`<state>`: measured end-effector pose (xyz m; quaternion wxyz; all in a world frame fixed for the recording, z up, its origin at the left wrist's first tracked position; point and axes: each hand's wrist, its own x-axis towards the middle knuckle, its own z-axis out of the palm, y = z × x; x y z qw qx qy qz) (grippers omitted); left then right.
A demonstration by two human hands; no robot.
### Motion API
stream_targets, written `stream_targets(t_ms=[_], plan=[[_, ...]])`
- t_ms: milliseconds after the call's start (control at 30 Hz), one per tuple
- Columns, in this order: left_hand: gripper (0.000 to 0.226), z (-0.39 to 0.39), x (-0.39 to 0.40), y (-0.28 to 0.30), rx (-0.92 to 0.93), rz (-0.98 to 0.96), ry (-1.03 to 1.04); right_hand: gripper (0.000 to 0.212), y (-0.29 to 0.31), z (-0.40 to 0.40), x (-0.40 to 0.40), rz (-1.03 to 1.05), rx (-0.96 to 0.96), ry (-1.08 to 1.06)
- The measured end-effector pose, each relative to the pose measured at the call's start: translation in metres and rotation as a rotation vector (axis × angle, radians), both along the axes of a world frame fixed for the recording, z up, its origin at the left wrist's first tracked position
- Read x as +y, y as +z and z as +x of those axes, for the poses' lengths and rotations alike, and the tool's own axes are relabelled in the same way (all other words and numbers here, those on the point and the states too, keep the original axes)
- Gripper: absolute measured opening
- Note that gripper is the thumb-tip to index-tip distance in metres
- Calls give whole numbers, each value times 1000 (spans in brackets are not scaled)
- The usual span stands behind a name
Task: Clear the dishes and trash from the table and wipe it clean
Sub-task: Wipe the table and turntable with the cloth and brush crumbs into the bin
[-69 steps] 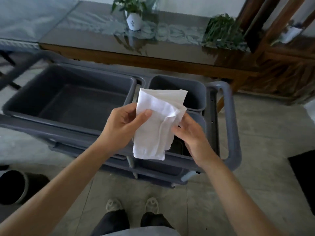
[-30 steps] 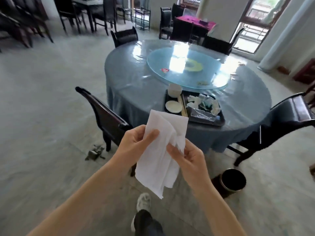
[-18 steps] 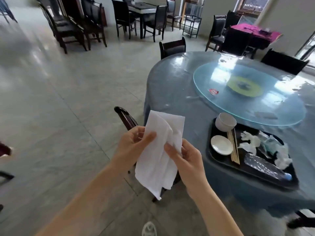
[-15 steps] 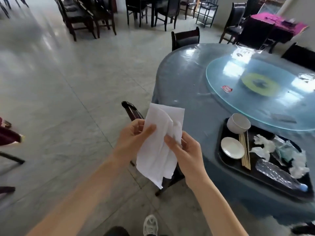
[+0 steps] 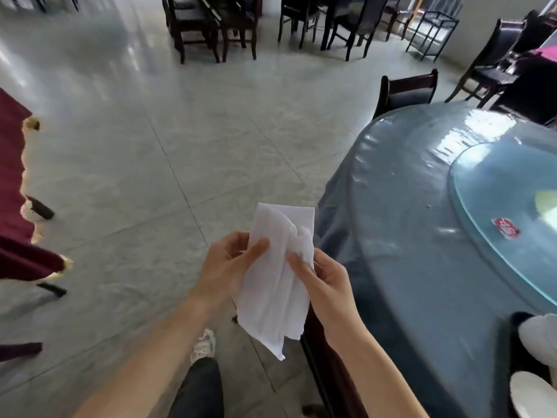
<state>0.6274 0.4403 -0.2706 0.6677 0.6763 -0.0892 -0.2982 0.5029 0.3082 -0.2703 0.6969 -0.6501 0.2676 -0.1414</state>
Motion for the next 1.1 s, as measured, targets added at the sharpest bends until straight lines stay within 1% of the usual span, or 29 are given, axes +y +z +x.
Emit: stream_targets(t_ms=[67, 167, 267, 400, 600, 700, 833, 1000, 1100], plan=[[29, 54, -2, -2, 6, 11, -12, 37, -5, 53, 0, -6, 7, -24], [26, 132, -4, -2, 2, 61, -32, 41, -6, 129, 4, -17, 34, -72], [24, 198, -12, 0, 1, 99, -91, 33, -2, 188, 4, -31, 52, -124], [20, 252, -39, 1, 18, 113, -197, 28, 1, 229, -11, 10, 92, -215], [26, 293, -104, -11, 65, 129, -344, 27, 2, 256, -54, 84, 137, -356], [23, 306, -146, -15, 53, 121, -450, 27, -4, 263, -83, 99, 128, -463], [32, 329, -216, -23, -21, 139, -563, 27, -15, 276, -134, 121, 103, -553], [35, 351, -327, -32, -40, 150, -640, 23, -24, 298, -223, 138, 41, -699], [36, 351, -394, -33, -74, 180, -704, 19, -27, 301, -272, 146, 53, -783]])
